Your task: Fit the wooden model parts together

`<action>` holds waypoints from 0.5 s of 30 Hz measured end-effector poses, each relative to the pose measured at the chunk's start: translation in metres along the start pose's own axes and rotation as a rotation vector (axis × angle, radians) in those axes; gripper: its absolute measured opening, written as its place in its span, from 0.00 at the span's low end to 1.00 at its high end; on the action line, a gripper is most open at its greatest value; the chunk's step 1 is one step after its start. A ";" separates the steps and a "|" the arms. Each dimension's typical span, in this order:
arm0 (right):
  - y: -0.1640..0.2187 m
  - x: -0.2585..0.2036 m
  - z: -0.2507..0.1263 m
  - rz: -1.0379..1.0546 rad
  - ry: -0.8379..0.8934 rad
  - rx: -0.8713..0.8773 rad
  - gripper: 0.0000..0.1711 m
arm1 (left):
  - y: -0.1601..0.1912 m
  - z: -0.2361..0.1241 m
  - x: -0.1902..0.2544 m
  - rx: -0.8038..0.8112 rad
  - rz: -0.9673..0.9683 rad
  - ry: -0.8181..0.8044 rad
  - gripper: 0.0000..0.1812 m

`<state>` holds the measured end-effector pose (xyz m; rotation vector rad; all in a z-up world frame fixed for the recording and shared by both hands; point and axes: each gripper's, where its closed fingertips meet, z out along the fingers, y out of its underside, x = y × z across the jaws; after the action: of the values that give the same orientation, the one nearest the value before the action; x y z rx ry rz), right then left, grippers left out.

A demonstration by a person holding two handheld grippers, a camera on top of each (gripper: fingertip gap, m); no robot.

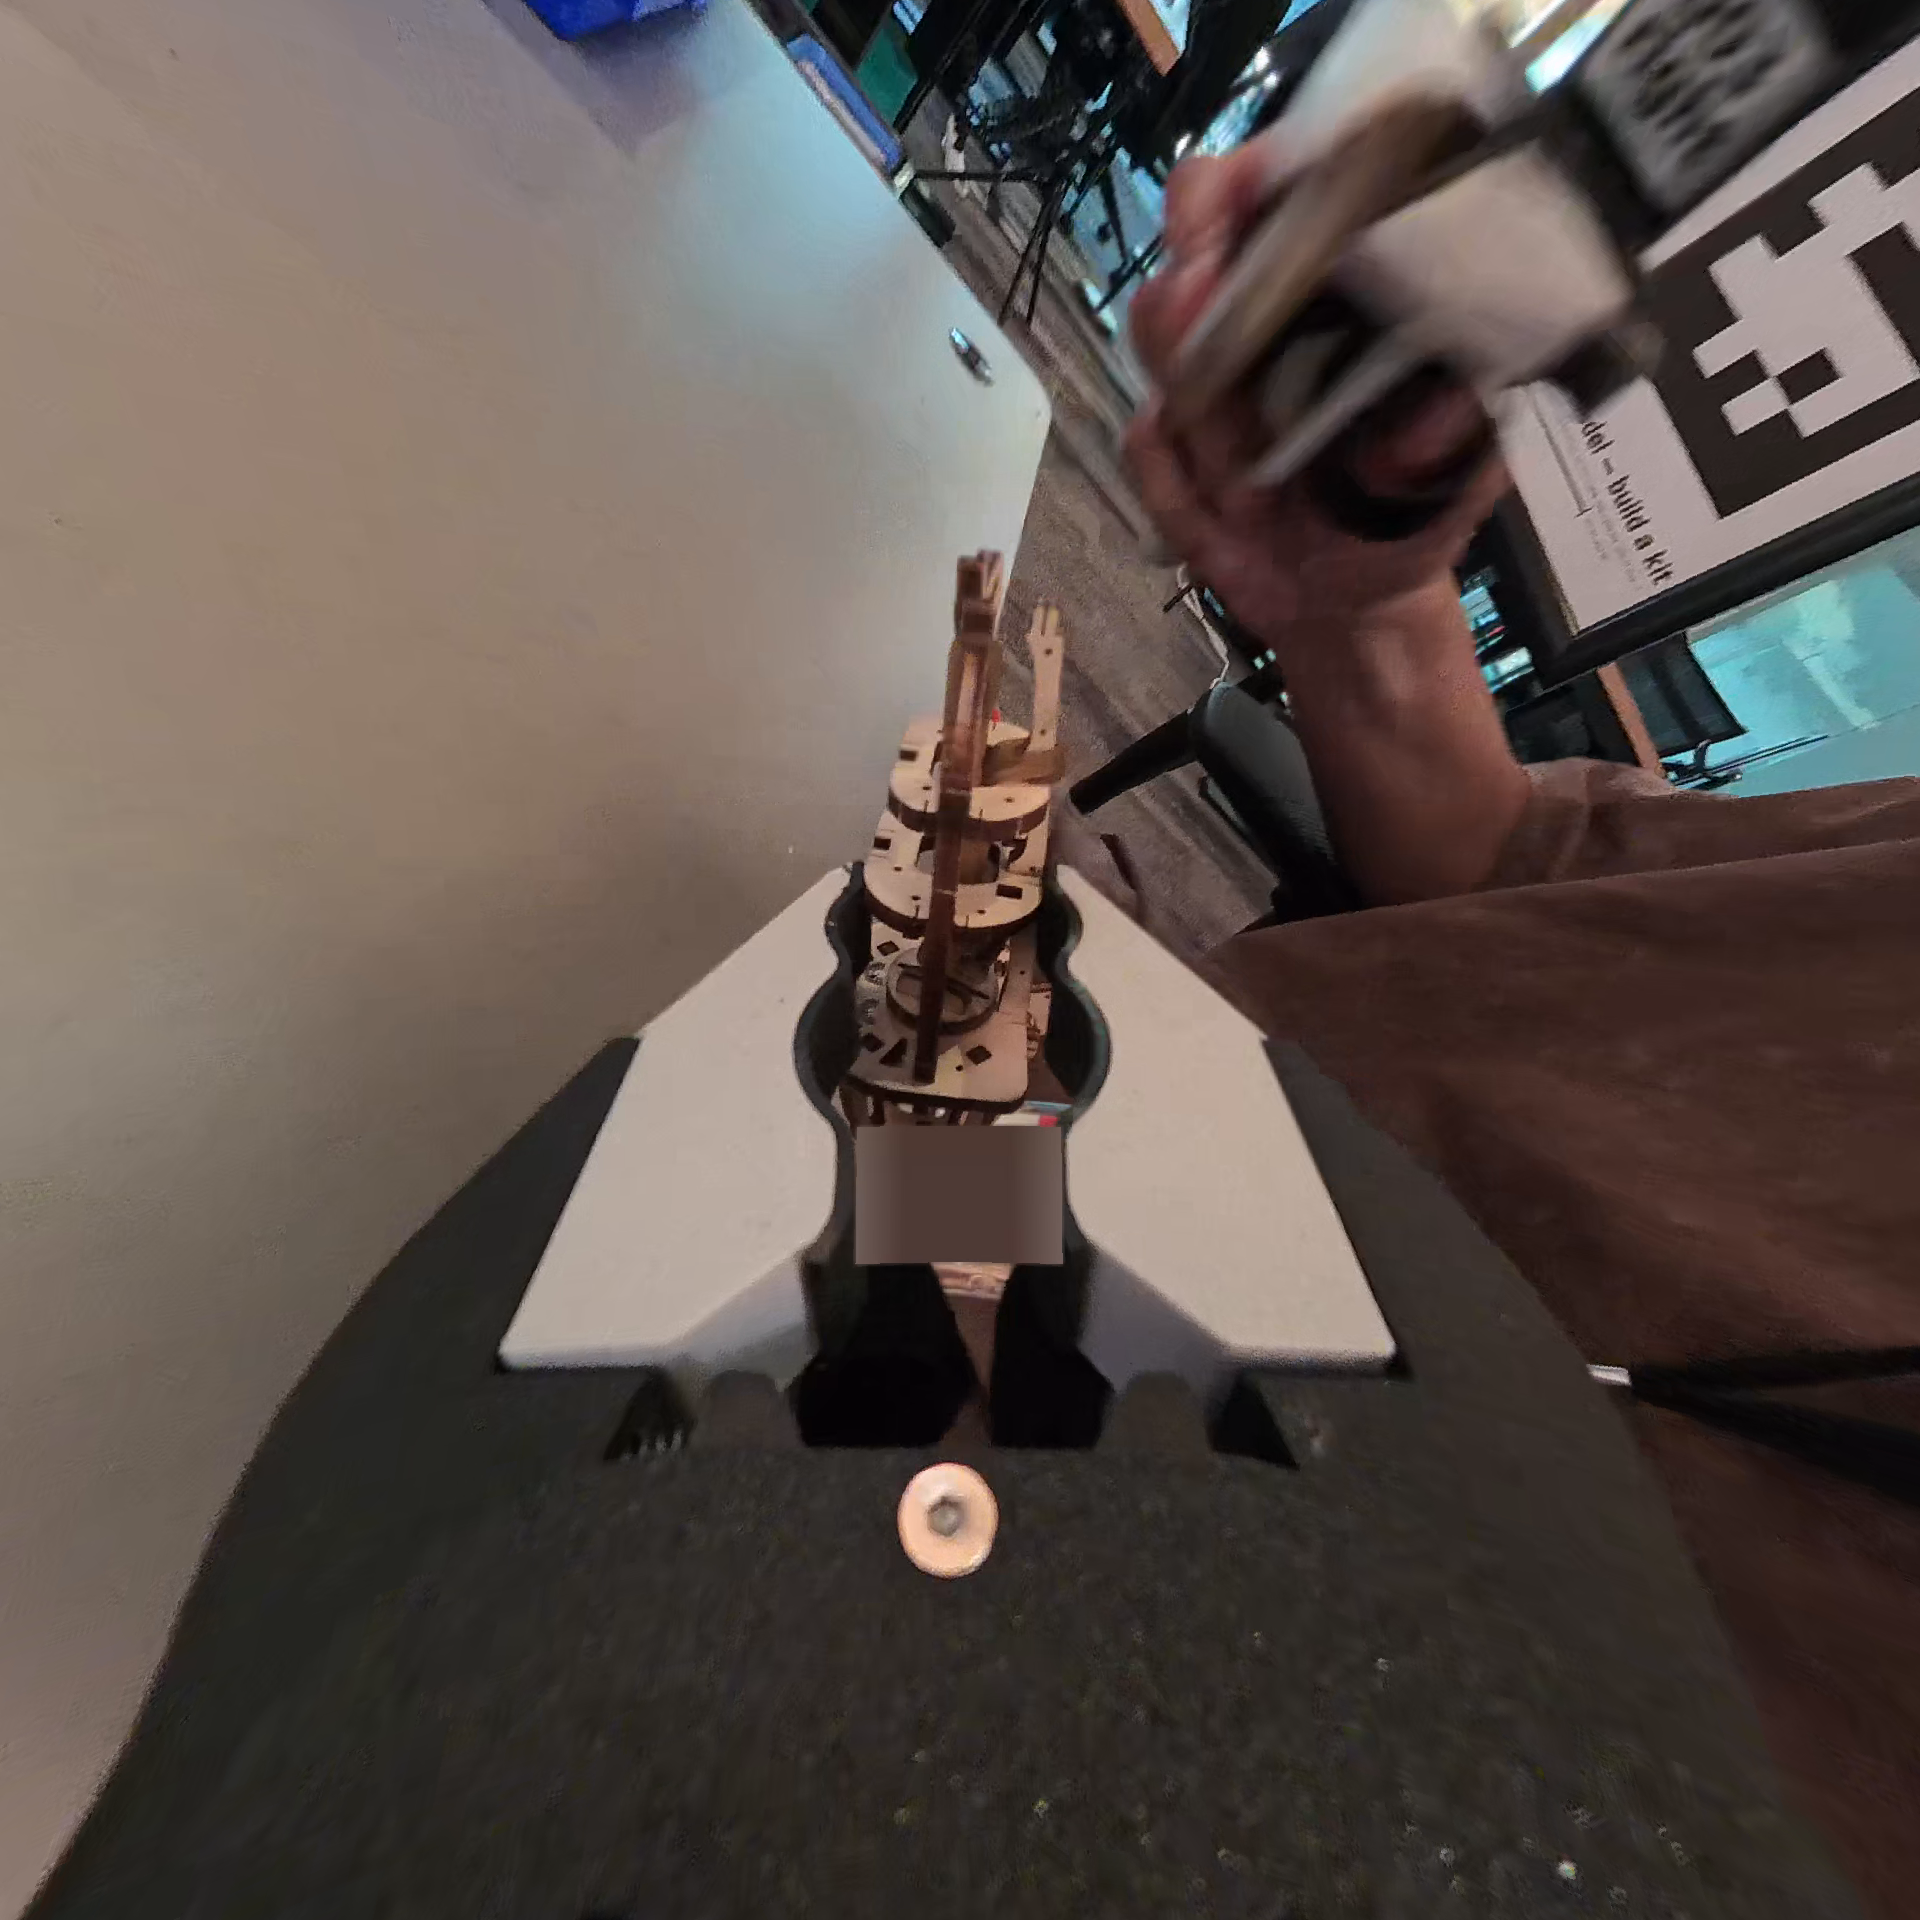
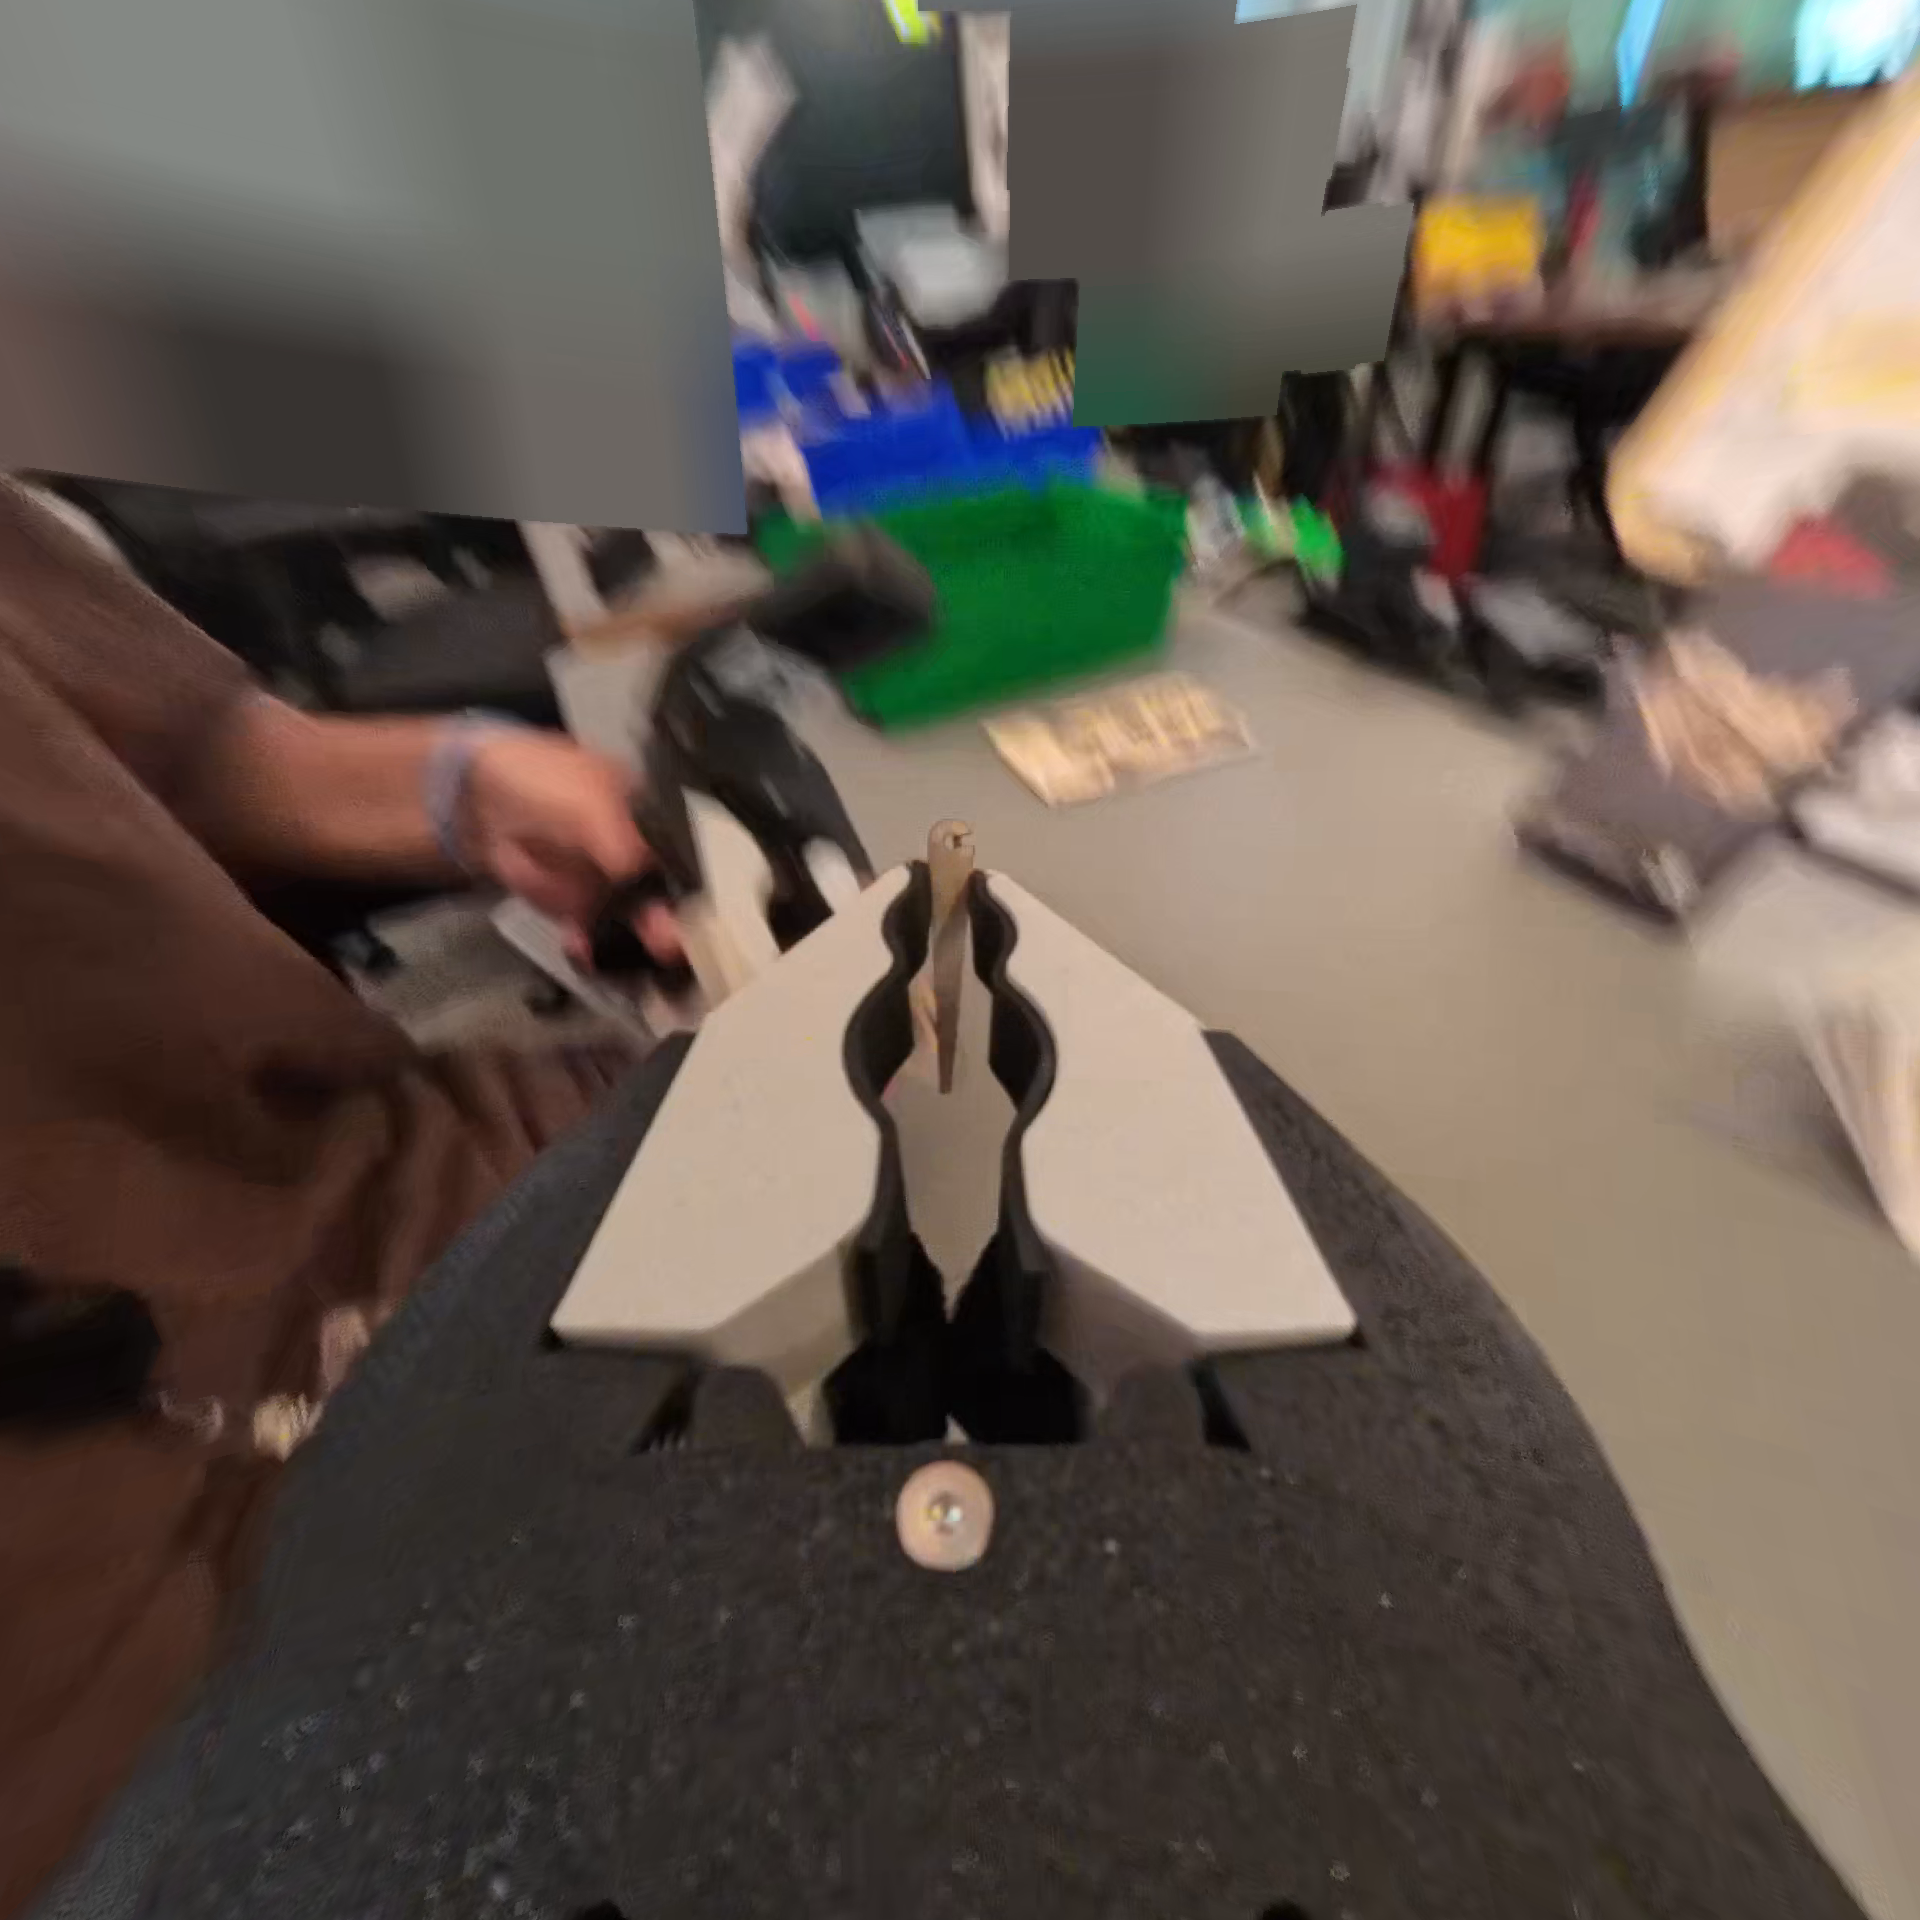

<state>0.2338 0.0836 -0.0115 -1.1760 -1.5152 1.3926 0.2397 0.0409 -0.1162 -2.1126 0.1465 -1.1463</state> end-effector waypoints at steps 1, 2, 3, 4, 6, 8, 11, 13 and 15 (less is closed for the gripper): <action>-0.016 -0.013 0.012 -0.042 -0.056 0.077 0.04 | 0.003 0.002 0.001 -0.016 -0.017 0.009 0.16; -0.023 -0.020 0.025 -0.081 -0.098 0.126 0.03 | 0.006 0.004 0.005 -0.034 -0.042 0.037 0.16; -0.024 -0.024 0.036 -0.091 -0.139 0.152 0.04 | 0.010 0.006 0.009 -0.053 -0.072 0.070 0.16; -0.019 -0.027 0.045 -0.055 -0.196 0.137 0.04 | 0.015 0.007 0.013 -0.079 -0.106 0.110 0.16; -0.003 -0.027 0.058 0.128 -0.315 0.073 0.04 | 0.022 0.009 0.022 -0.110 -0.162 0.187 0.16; 0.012 -0.032 0.063 0.285 -0.416 0.022 0.04 | 0.024 0.008 0.030 -0.117 -0.173 0.236 0.16; 0.029 -0.040 0.068 0.383 -0.450 -0.051 0.04 | 0.031 0.008 0.032 -0.145 -0.120 0.217 0.16; 0.033 -0.041 0.069 0.435 -0.453 -0.070 0.04 | 0.036 0.009 0.028 -0.167 -0.085 0.177 0.16; 0.037 -0.041 0.068 0.474 -0.461 -0.108 0.04 | 0.036 0.008 0.029 -0.159 -0.075 0.174 0.16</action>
<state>0.1861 0.0235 -0.0547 -1.4100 -1.7045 2.0281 0.2708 0.0070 -0.1219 -2.1692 0.2486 -1.4037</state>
